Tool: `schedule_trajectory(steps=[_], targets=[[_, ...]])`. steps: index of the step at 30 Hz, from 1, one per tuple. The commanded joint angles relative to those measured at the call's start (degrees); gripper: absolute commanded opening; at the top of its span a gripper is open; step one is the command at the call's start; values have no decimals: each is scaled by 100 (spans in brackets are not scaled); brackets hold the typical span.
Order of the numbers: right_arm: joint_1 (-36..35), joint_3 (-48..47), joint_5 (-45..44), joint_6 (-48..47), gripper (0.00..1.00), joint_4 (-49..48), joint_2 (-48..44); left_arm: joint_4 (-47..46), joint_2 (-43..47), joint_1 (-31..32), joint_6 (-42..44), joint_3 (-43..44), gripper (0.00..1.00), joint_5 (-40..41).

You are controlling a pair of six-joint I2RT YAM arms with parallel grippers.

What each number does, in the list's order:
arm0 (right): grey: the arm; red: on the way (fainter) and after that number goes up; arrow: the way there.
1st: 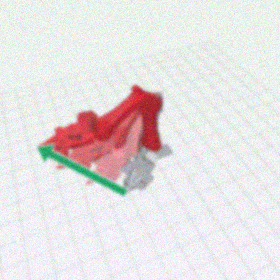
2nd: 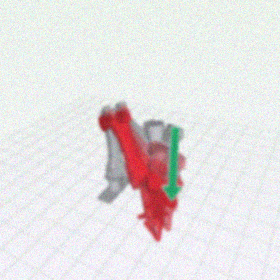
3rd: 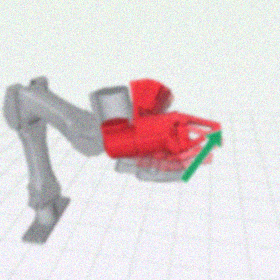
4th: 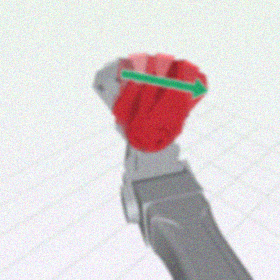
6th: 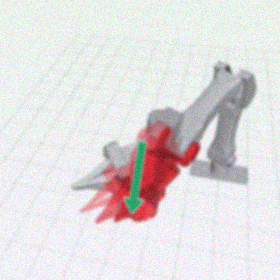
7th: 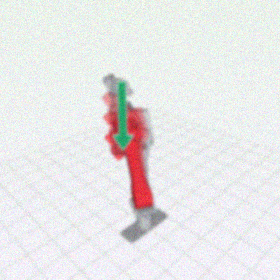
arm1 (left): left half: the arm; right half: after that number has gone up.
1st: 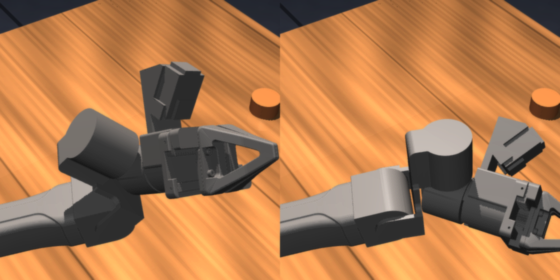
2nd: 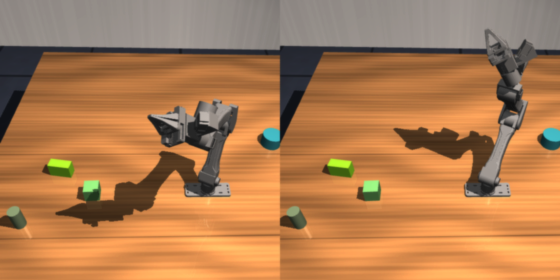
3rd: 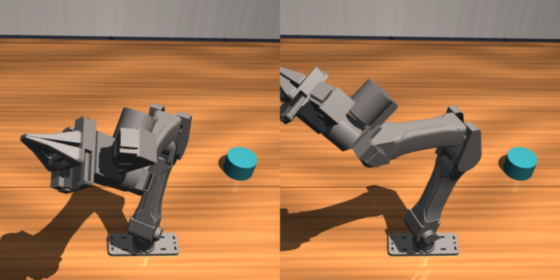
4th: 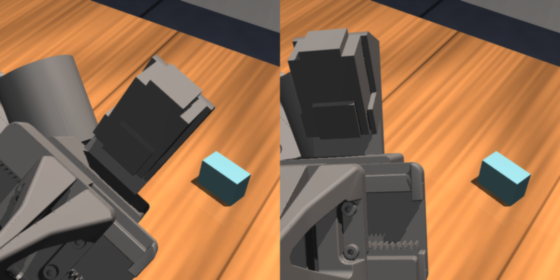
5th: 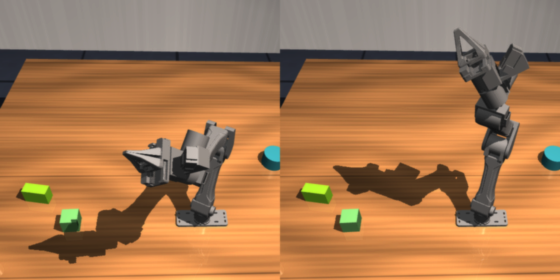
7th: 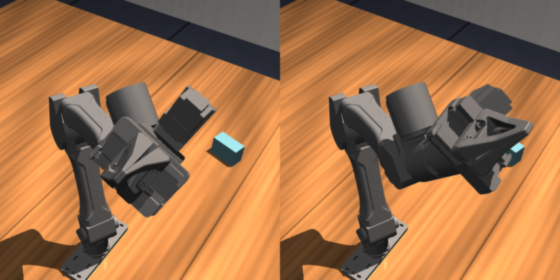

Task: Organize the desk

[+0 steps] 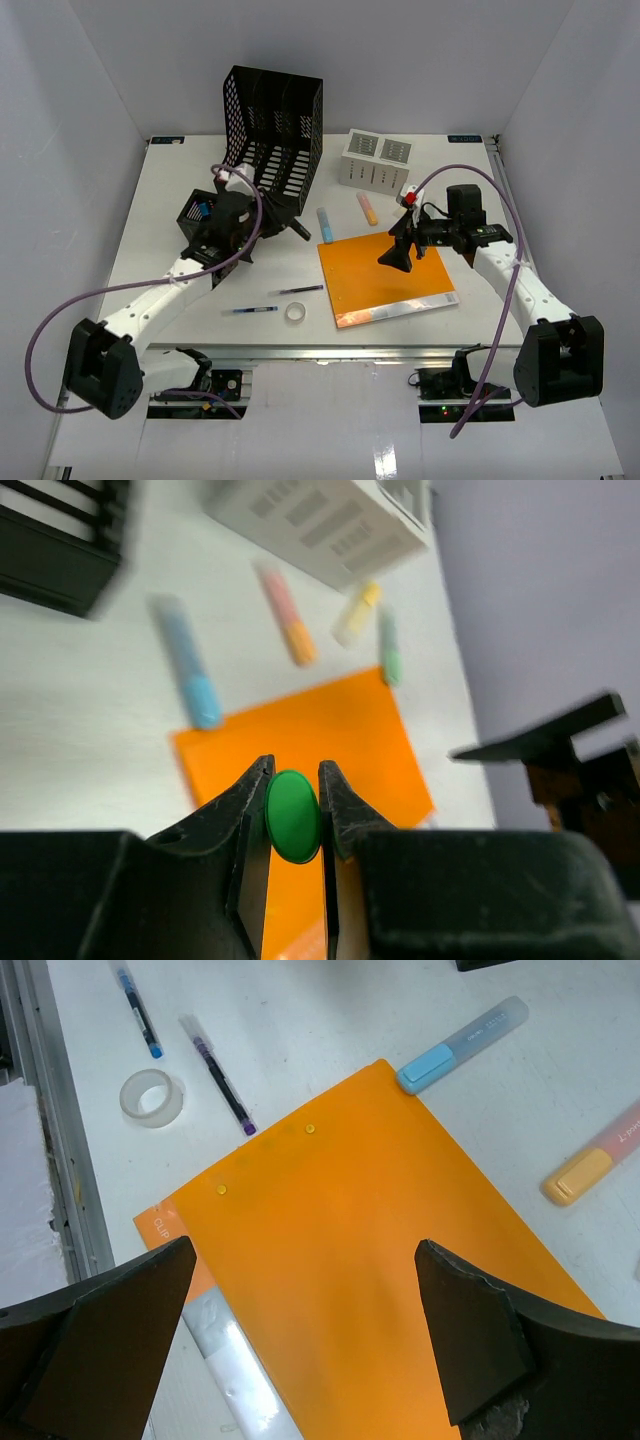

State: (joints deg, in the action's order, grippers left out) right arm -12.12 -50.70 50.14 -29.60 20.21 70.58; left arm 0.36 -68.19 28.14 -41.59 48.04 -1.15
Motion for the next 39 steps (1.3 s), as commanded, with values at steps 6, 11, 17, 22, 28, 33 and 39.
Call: schedule_trajectory(steps=[6,11,17,22,28,33,39], targets=[[113,108,141,-151,97,40,43,2025,259,-1760,1437,818,0,1129],[182,131,154,-156,97,47,106,1957,-77,-2397,1666,1316,0,1201],[238,131,172,-186,98,76,177,1937,-495,-2647,1965,1887,0,1266],[276,137,172,-186,98,79,217,1786,-857,-2783,2150,1933,0,1271],[351,139,167,-178,98,79,264,1554,-1145,-2805,2273,1778,0,1120],[408,144,150,-178,98,75,316,1415,-1232,-2805,2326,1587,9,937],[513,111,48,-145,98,68,352,1295,-1115,-2805,2356,1184,57,781]])
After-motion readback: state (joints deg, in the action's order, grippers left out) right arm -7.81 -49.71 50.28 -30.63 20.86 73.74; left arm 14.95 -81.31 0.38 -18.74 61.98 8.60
